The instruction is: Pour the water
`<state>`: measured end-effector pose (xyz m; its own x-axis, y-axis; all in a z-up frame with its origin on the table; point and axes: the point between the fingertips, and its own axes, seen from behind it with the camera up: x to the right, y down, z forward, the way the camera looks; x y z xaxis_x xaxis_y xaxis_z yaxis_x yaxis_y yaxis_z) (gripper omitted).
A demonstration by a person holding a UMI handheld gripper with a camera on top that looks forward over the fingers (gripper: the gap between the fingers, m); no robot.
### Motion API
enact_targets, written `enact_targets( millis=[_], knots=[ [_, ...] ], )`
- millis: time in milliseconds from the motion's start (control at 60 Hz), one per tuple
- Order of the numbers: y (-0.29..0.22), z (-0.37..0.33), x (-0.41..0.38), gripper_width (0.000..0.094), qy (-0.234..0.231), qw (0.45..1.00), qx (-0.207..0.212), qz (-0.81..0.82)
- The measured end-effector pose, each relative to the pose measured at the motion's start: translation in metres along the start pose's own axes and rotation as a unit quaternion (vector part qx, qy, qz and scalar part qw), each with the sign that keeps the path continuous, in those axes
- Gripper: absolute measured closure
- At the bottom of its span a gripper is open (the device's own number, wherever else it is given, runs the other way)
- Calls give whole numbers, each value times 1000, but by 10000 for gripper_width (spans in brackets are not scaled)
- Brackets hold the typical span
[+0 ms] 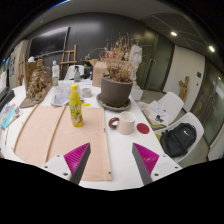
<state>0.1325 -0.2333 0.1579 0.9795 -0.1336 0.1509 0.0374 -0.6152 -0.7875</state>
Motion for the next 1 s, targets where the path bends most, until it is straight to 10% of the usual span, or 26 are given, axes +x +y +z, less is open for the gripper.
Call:
enact_targets(
  millis=[600, 1000],
  knots=[
    [-86, 229, -187, 126, -56, 991, 110, 53],
    [-96, 257, -188, 686, -41, 989, 127, 65]
  ],
)
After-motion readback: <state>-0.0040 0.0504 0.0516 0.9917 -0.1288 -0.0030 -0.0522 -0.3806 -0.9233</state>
